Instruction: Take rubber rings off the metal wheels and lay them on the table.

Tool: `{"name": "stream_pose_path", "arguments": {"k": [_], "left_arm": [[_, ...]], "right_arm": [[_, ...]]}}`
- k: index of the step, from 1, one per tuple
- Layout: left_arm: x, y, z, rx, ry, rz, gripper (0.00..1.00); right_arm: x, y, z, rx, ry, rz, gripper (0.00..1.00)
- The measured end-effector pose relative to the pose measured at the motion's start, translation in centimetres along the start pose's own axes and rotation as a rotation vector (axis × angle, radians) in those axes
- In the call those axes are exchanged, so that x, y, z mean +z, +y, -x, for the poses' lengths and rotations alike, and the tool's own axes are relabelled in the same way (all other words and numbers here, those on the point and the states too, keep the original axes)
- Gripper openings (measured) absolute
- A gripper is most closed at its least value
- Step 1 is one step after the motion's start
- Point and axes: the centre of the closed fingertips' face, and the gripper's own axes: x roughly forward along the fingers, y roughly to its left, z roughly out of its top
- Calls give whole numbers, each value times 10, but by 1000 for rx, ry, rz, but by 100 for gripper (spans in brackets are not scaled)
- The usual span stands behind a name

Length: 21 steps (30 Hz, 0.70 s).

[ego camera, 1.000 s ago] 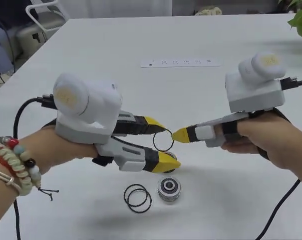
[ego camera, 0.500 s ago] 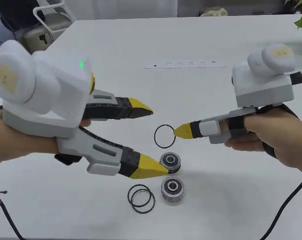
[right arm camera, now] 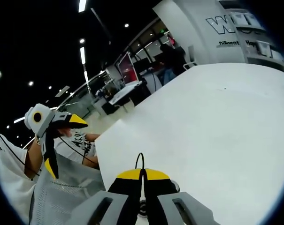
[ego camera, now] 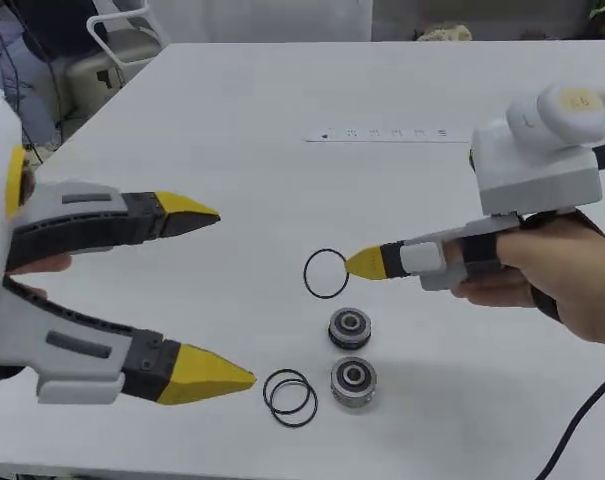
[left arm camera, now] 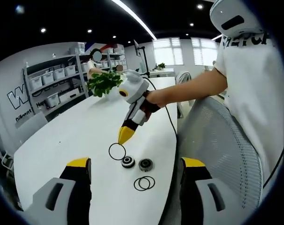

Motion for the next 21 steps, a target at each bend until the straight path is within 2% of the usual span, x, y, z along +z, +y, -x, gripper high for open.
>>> {"name": "stream_pose_path", "arguments": {"k": [7,11,13,21], "left_arm": [[-26,-5,17,60,7,85,77],[-45,-17,19,52,47,132,78],[-51,-21,18,49,56,152,80],[-61,-28,13,48,72,206,84]], "right_arm": [[-3,11,-6,26,23,23,0],[-3,16,-8,36,31,38,0],[-3,18,-9,41,34,43,0],[-9,23,-13,59,58,58,0]]}}
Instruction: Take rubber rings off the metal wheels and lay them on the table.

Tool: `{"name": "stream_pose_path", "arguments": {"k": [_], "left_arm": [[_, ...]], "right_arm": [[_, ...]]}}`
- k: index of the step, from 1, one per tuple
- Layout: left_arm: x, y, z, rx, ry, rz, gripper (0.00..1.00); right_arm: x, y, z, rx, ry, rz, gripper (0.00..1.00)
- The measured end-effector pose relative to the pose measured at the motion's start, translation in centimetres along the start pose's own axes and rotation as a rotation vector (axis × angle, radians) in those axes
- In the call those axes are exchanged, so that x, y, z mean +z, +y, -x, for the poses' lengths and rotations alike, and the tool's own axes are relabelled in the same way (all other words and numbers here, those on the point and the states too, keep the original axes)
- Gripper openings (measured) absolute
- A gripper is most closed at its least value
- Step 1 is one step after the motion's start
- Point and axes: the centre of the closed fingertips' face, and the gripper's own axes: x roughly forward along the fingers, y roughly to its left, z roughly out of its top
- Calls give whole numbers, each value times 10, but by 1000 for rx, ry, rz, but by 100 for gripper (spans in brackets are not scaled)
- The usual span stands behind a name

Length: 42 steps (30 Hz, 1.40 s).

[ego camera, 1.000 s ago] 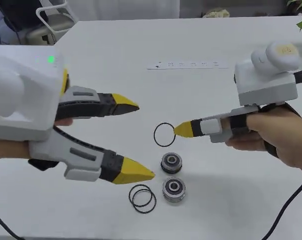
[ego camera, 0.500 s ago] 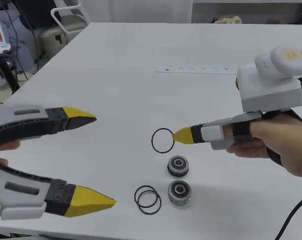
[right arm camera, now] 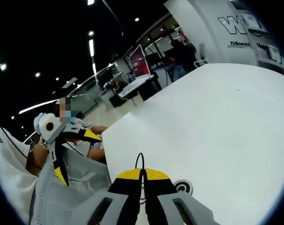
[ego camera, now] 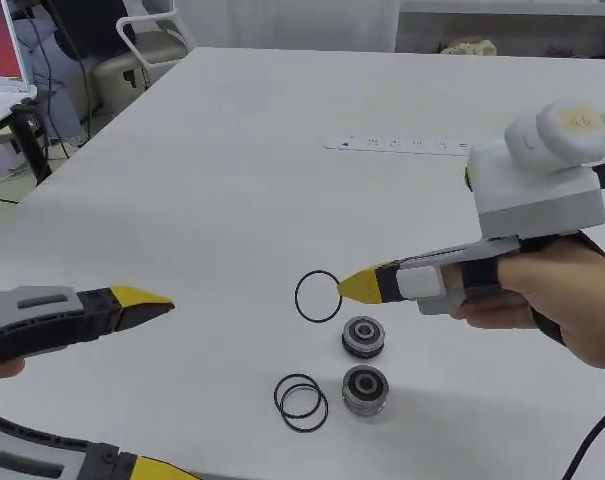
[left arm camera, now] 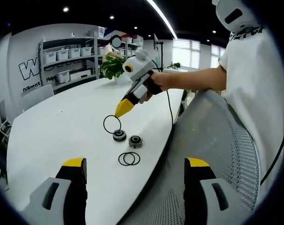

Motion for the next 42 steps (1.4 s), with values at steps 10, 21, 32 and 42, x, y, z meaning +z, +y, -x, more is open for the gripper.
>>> {"name": "stream_pose_path", "arguments": {"k": [10,21,32,42], "left_arm": [[-9,-2,-10,-6,16,34,84],[-14,2,-12,8,18,68,84],[-15,3,-13,15,13,82,83],[-15,5,-12,25,7,99,82]], "right_arm": [[-16,4,-12,18,66,10,0],[-44,21,-34,71,178,29,0],[-72,22,-54,70,286,70,0],[-82,7,-56,3,321,88,0]]}}
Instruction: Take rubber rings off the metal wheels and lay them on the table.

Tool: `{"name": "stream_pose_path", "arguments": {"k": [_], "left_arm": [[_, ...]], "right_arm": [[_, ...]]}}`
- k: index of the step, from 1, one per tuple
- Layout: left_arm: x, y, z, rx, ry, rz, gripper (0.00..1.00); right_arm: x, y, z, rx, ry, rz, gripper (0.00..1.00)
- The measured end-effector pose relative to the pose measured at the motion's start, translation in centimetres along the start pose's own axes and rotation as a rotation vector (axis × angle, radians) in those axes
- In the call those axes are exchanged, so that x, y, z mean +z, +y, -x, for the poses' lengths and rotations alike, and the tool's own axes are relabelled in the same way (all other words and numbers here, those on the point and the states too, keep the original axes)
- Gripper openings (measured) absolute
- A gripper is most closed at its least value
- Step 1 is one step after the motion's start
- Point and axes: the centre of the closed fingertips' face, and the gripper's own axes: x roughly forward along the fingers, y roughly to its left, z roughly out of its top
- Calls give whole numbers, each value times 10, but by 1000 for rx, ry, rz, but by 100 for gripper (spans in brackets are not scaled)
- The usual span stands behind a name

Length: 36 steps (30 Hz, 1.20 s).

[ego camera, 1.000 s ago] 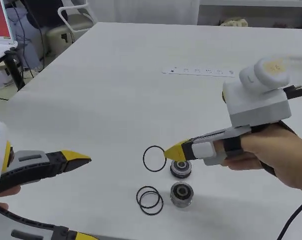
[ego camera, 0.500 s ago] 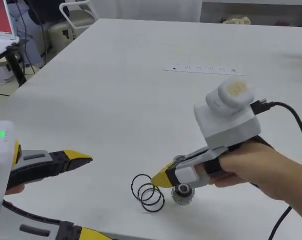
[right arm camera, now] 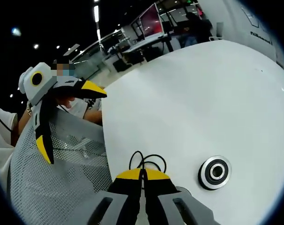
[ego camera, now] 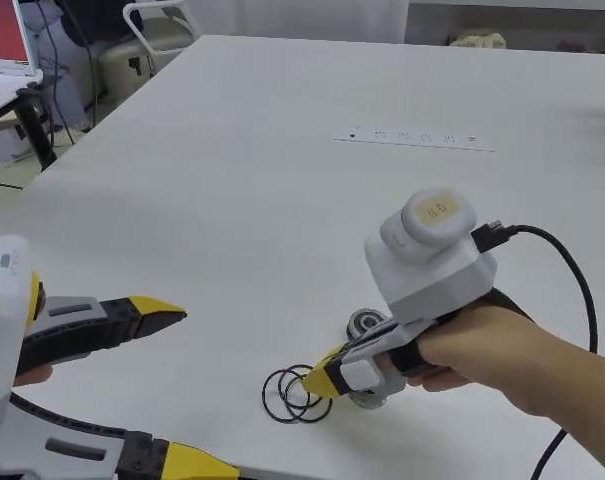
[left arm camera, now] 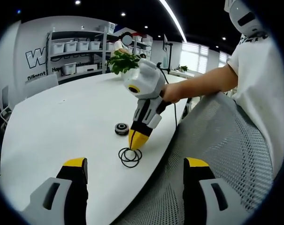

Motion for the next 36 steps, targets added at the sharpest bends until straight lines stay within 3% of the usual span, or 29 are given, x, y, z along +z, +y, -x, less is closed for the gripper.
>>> {"name": "stream_pose_path", "arguments": {"k": [9,19,29,36], "left_arm": [[-1,0,0,3,0,9,81],[-1,1,-1,7,0,15,81],[-1,1,-1,8,-1,16,81],[-4,2,-2,10,11,26,81]], "right_arm": [[-4,-6,-1,-46,21,58,0],[5,-9,6,-63,-14,70,2],[23,-17,25,-94,-94,51,2],[37,-29,44,-131,-180,25,6]]}}
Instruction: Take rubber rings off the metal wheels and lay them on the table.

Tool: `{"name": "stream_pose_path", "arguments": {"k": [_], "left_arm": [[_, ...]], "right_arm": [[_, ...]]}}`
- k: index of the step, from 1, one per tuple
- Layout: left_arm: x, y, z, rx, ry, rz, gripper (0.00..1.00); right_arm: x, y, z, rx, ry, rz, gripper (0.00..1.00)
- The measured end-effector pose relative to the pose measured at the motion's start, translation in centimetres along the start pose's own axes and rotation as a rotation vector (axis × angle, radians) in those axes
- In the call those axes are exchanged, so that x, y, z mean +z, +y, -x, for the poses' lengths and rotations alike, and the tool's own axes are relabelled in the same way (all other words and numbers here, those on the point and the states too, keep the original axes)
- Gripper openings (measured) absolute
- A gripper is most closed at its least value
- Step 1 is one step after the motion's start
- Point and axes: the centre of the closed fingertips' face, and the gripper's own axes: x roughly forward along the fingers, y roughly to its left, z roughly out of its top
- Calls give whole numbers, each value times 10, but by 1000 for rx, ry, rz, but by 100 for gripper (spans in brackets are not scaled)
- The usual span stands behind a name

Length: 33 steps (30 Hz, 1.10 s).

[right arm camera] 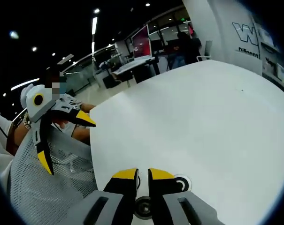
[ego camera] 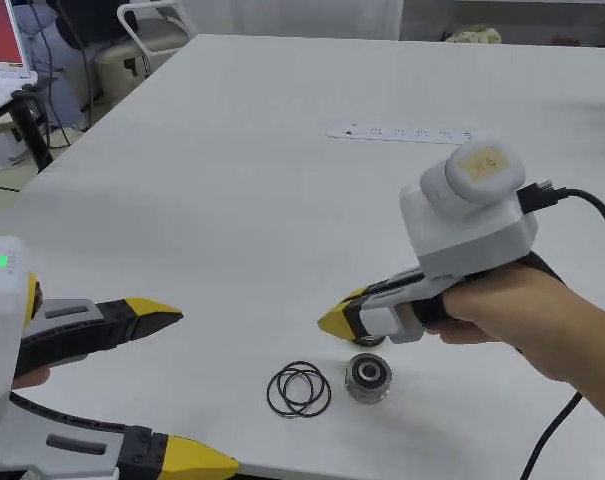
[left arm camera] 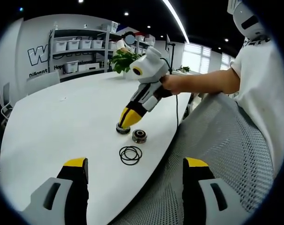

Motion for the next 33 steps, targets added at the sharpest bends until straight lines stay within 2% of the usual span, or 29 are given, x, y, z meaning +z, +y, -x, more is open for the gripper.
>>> {"name": "stream_pose_path", "arguments": {"k": [3,6,11,13,16,20,23,27,33], "left_arm": [[0,0,0,0,0,-10,81],[2,-1,0,-7,-9,-13,81],[8,-4,1,-20,-14,-102,82],[9,-3,1,-20,-1,-112,82],[15,-3,1,-25,-4,-131,82],[28,-4,0,-41,-26,-151,83],[38,-4,-3,-52,-27,-176,83],[50,-4,-6,-65,-27,-219,83],[80,-2,-16,-96,-65,-278,83]], "right_arm": [[2,-7,5,-20,-22,2,8],[-2,-21,9,-68,-16,13,10],[-9,-33,15,-90,-14,14,11],[-14,-36,15,-96,-5,37,12],[-20,-39,15,-98,14,60,13],[-27,-42,13,-105,45,106,15],[-34,-48,12,-119,76,134,15],[-39,-51,13,-118,88,137,17],[-44,-55,14,-115,106,143,19]]}}
